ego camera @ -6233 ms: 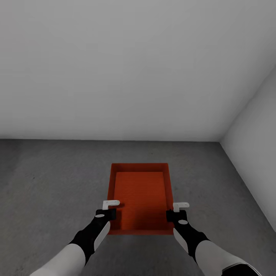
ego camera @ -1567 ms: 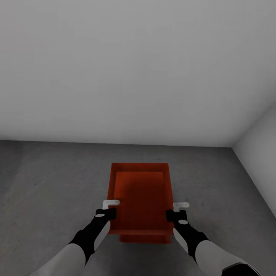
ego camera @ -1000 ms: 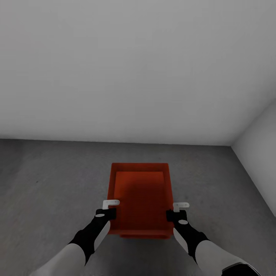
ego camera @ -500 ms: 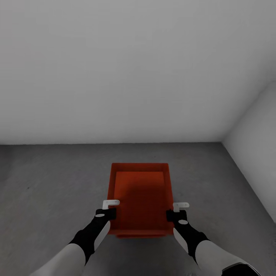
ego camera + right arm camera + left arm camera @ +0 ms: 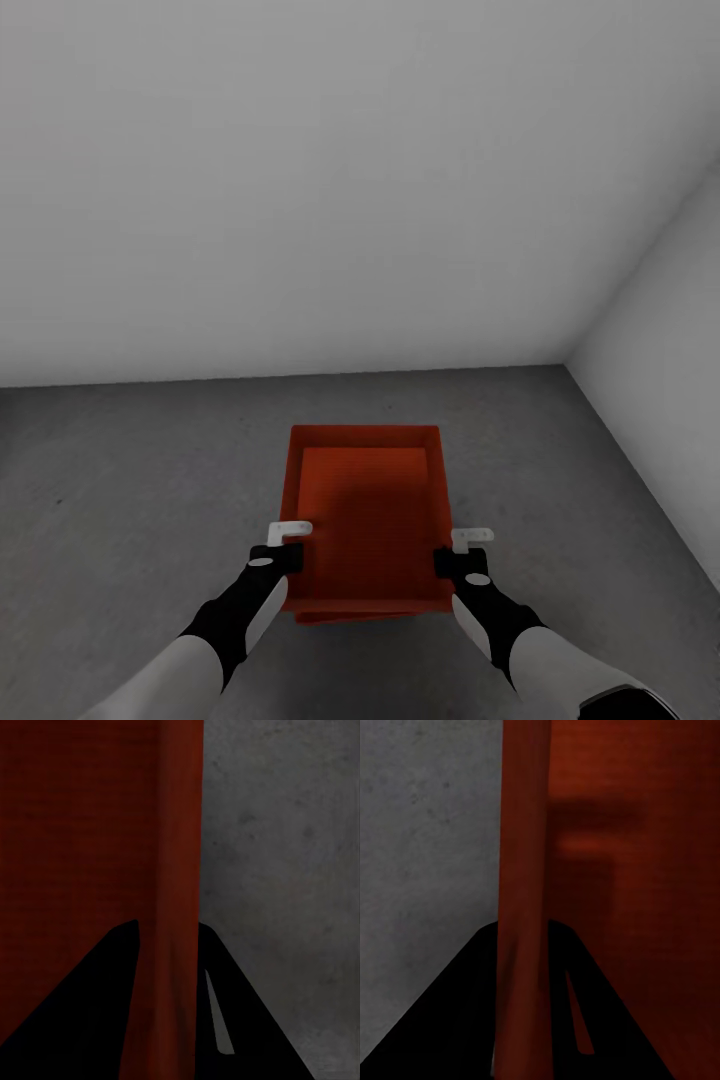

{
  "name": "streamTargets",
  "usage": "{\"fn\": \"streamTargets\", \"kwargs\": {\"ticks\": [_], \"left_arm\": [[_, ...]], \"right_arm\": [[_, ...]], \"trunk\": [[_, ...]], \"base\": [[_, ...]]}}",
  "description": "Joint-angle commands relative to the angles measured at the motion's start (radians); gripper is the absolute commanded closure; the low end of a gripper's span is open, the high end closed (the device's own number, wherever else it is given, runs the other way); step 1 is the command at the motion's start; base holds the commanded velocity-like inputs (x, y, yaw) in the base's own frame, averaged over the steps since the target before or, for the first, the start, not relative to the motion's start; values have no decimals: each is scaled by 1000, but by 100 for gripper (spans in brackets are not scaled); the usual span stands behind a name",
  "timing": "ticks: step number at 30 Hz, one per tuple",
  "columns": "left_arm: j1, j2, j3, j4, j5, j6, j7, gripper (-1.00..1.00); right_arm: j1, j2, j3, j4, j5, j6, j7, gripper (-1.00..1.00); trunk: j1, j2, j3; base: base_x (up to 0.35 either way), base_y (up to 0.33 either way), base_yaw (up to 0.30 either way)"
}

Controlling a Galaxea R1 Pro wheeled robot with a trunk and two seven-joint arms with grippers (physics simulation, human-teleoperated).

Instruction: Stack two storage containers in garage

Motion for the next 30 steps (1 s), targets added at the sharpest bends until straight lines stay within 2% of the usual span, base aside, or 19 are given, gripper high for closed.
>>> {"fn": "streamTargets", "kwargs": {"ticks": [1,6,15,30], "left_arm": [[-1,0,12,-18,44,-50,27,100],[-1,0,12,-18,44,-50,27,100],[-1,0,12,-18,43,-50,27,100],[-1,0,12,-18,44,-50,27,100]], "right_arm": [[0,13,-18,3,-16,-7,-1,100],[0,14,-18,3,-16,-7,-1,100],[0,13,-18,3,-16,-7,-1,100],[0,14,-18,3,-16,-7,-2,100]], "trunk": [[0,-1,-1],[0,-1,-1],[0,-1,-1],[0,-1,-1]], "base": [[0,0,-1],[0,0,43],[0,0,191],[-14,0,16]]}}
